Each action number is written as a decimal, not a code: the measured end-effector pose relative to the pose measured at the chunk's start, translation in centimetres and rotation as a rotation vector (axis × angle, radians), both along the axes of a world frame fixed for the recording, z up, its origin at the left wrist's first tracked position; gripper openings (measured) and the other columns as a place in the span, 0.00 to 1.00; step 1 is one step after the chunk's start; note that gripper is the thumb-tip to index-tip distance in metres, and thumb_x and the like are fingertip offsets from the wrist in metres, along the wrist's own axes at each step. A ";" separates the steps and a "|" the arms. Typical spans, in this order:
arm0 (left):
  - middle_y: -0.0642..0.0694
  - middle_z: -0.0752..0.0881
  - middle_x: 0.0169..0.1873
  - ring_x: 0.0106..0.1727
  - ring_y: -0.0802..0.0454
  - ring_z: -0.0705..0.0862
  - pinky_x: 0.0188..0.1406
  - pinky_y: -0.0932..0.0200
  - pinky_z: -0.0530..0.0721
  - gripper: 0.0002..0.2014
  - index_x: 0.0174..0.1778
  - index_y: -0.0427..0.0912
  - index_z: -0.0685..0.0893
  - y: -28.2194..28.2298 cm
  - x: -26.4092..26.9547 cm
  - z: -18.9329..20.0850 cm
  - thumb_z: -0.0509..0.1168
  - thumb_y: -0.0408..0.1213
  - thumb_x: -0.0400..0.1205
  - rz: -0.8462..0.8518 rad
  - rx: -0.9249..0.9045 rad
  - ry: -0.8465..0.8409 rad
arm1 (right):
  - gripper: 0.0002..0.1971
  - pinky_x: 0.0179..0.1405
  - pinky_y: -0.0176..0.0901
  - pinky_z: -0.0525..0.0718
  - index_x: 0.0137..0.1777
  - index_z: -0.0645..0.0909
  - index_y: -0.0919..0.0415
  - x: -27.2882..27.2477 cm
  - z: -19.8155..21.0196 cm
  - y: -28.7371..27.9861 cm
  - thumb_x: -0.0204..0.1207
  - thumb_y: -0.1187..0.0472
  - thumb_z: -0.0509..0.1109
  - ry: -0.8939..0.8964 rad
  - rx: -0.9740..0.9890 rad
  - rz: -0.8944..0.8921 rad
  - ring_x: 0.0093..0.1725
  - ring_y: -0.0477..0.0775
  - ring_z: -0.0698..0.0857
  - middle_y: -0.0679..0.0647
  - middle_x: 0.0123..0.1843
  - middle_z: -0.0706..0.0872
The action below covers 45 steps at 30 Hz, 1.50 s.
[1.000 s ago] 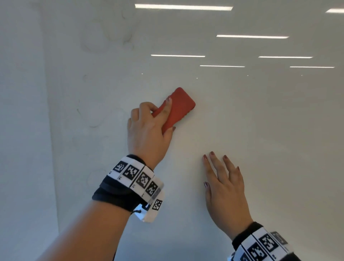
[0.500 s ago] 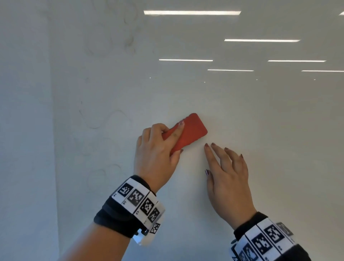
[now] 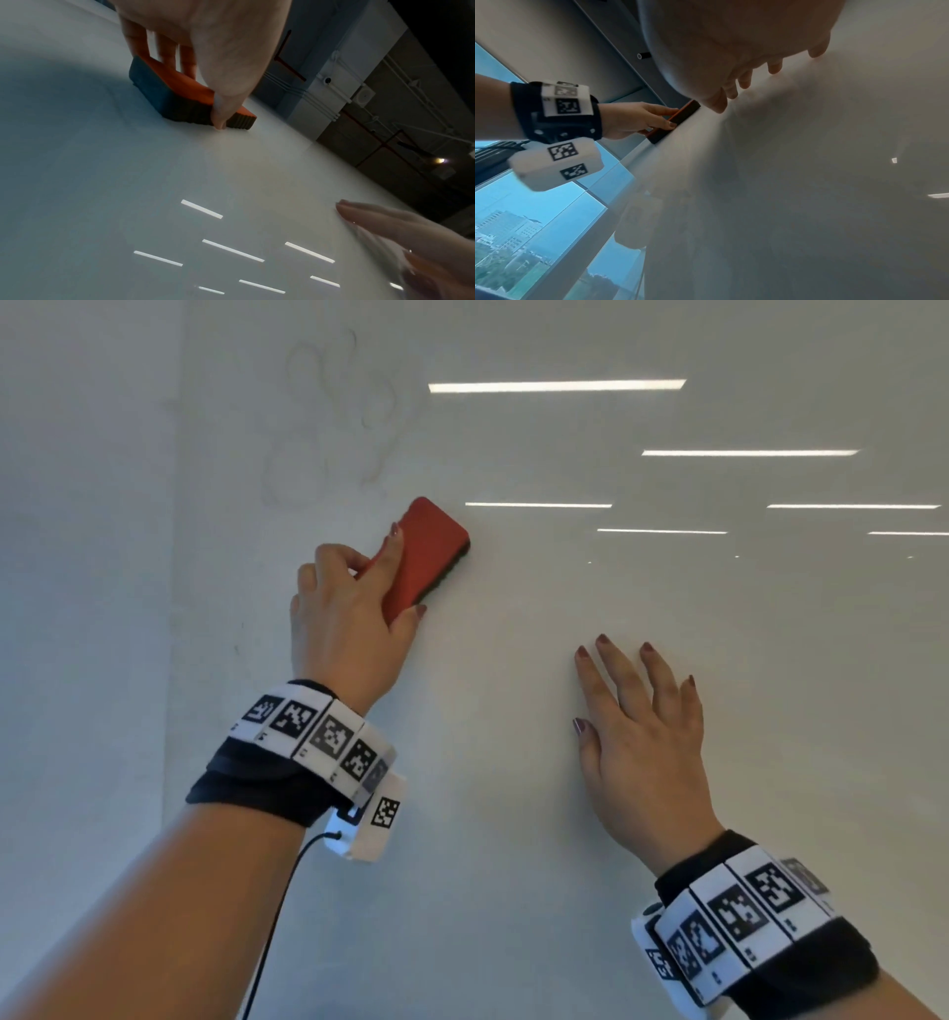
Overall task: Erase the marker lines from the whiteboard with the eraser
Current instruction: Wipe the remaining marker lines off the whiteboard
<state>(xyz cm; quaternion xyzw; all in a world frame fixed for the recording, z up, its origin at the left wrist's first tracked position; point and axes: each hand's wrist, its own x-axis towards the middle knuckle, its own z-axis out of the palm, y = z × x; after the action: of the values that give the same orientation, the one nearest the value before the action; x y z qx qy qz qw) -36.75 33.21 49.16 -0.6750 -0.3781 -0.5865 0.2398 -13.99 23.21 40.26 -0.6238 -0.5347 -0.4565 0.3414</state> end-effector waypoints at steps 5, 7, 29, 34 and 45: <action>0.39 0.70 0.62 0.59 0.39 0.70 0.56 0.46 0.73 0.34 0.81 0.54 0.61 -0.3 1.2 2.9 0.64 0.52 0.79 -0.014 -0.017 0.012 | 0.29 0.75 0.73 0.55 0.81 0.63 0.53 -0.6 0.8 0.7 0.80 0.51 0.51 0.015 0.022 0.001 0.81 0.63 0.57 0.50 0.82 0.64; 0.40 0.70 0.62 0.59 0.40 0.70 0.56 0.47 0.72 0.34 0.81 0.55 0.61 -0.7 2.0 3.1 0.64 0.52 0.79 -0.024 -0.001 0.042 | 0.28 0.75 0.73 0.55 0.81 0.63 0.53 -1.1 1.5 0.9 0.80 0.51 0.50 0.022 0.031 0.009 0.81 0.63 0.57 0.50 0.82 0.64; 0.39 0.70 0.61 0.58 0.40 0.71 0.57 0.46 0.75 0.33 0.80 0.55 0.61 1.7 -0.7 8.7 0.64 0.53 0.79 -0.024 0.064 0.046 | 0.29 0.75 0.71 0.57 0.82 0.63 0.54 -4.0 7.8 2.2 0.80 0.50 0.49 0.060 0.087 0.020 0.81 0.64 0.58 0.51 0.82 0.65; 0.39 0.69 0.62 0.61 0.39 0.70 0.59 0.46 0.73 0.34 0.81 0.56 0.59 1.1 0.5 12.0 0.63 0.54 0.79 -0.023 0.039 0.065 | 0.27 0.70 0.74 0.66 0.78 0.69 0.57 -4.0 8.0 2.0 0.79 0.52 0.54 0.048 0.131 0.045 0.77 0.67 0.66 0.53 0.78 0.72; 0.40 0.70 0.61 0.58 0.42 0.71 0.54 0.50 0.72 0.34 0.81 0.57 0.59 -0.2 2.8 7.4 0.63 0.54 0.80 -0.039 0.119 0.202 | 0.26 0.71 0.74 0.64 0.79 0.67 0.51 -3.2 9.3 1.7 0.81 0.55 0.56 0.016 0.087 0.018 0.78 0.63 0.64 0.51 0.79 0.69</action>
<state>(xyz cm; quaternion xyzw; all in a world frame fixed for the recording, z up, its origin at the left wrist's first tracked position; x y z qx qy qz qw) -33.99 33.02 56.58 -0.7223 -0.3032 -0.5416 0.3050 -17.23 24.89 49.61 -0.6073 -0.5170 -0.4711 0.3767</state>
